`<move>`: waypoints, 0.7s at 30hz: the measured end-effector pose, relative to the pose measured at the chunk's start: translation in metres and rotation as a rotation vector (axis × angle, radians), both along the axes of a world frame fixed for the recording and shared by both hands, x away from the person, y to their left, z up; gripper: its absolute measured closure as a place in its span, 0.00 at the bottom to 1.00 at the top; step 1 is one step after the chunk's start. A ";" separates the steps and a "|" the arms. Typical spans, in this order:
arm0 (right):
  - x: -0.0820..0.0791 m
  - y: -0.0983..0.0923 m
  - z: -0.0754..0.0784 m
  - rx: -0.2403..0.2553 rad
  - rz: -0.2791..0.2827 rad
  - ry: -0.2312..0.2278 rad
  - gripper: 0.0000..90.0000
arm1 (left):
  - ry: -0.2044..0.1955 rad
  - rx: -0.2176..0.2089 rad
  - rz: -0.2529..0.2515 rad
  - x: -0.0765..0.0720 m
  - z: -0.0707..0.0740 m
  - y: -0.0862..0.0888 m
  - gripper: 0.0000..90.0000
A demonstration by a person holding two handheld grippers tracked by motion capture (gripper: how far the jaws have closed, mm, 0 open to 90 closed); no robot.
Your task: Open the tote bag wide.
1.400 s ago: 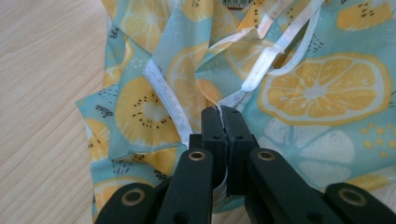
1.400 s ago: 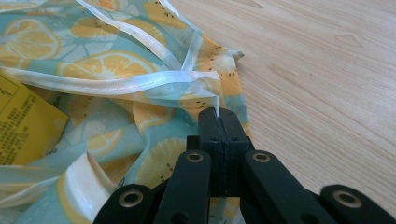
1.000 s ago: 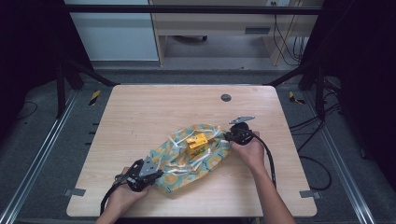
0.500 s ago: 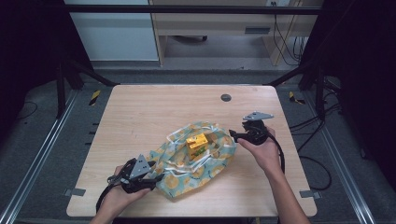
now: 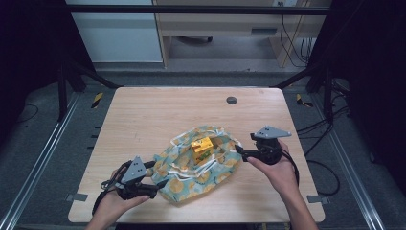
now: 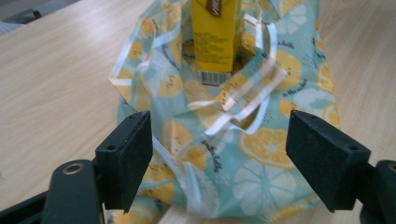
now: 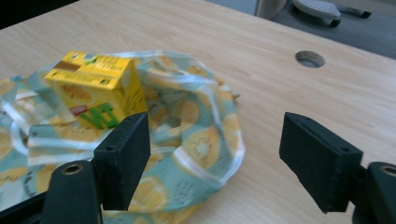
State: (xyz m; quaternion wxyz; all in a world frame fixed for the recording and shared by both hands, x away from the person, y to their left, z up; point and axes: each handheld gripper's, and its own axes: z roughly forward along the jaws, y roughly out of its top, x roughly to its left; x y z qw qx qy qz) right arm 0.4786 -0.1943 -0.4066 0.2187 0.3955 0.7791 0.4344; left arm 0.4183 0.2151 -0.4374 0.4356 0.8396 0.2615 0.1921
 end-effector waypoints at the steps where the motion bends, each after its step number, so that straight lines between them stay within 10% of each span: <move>1: -0.002 0.003 -0.003 -0.001 0.000 0.007 0.26 | 0.000 0.003 0.004 0.003 0.002 0.000 0.26; 16: -0.020 0.042 -0.047 -0.093 0.062 0.040 0.16 | 0.003 0.095 0.031 0.057 0.010 -0.032 0.29; 21: -0.026 0.047 -0.051 -0.105 0.090 0.006 0.15 | 0.014 0.060 0.049 0.076 0.012 -0.037 0.31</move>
